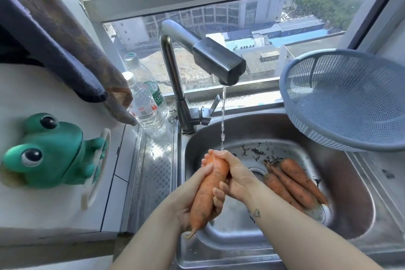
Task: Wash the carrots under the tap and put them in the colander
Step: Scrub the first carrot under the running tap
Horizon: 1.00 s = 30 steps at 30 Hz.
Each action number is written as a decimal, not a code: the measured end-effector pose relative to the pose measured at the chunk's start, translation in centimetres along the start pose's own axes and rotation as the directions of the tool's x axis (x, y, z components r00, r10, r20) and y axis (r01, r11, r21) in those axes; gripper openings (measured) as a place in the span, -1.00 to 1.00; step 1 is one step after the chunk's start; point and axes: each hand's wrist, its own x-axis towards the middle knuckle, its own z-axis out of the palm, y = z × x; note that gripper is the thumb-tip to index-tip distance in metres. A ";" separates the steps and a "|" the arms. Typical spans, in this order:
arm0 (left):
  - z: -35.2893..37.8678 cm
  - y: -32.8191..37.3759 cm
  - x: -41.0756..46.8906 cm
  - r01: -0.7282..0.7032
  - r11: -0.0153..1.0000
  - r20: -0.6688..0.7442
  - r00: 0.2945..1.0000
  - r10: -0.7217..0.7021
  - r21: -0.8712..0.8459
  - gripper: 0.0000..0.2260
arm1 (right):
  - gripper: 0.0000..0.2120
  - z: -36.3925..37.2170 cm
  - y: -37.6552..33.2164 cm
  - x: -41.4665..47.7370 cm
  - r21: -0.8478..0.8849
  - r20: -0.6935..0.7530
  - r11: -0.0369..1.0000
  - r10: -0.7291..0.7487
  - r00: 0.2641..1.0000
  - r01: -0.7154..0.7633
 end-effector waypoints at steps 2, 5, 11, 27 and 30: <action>0.4 -0.1 0.2 -0.048 0.989 -0.089 0.994 0.061 0.141 -0.66 | -0.85 0.6 -0.7 0.3 -0.105 -0.073 0.994 0.011 0.997 -0.018; 0.9 -0.5 0.9 -0.127 0.886 -0.192 0.953 0.234 0.446 -0.75 | -0.81 1.2 -1.6 1.3 -0.183 -0.152 0.983 -0.003 0.988 -0.025; 1.0 -1.7 1.9 0.037 0.186 -0.147 0.766 0.626 0.982 -0.75 | -0.87 0.2 -2.1 2.8 -0.348 -0.310 0.936 -0.172 0.935 0.057; 1.3 0.7 2.8 -0.148 0.701 -0.093 0.952 0.293 0.697 -0.48 | -0.82 -2.3 -3.3 0.1 -0.375 0.060 0.884 -0.276 0.959 0.278; 1.9 0.9 3.8 -0.156 0.725 -0.093 0.952 0.291 0.671 -0.47 | -0.77 -2.7 -4.0 0.2 -0.419 -0.033 0.857 -0.344 0.938 0.299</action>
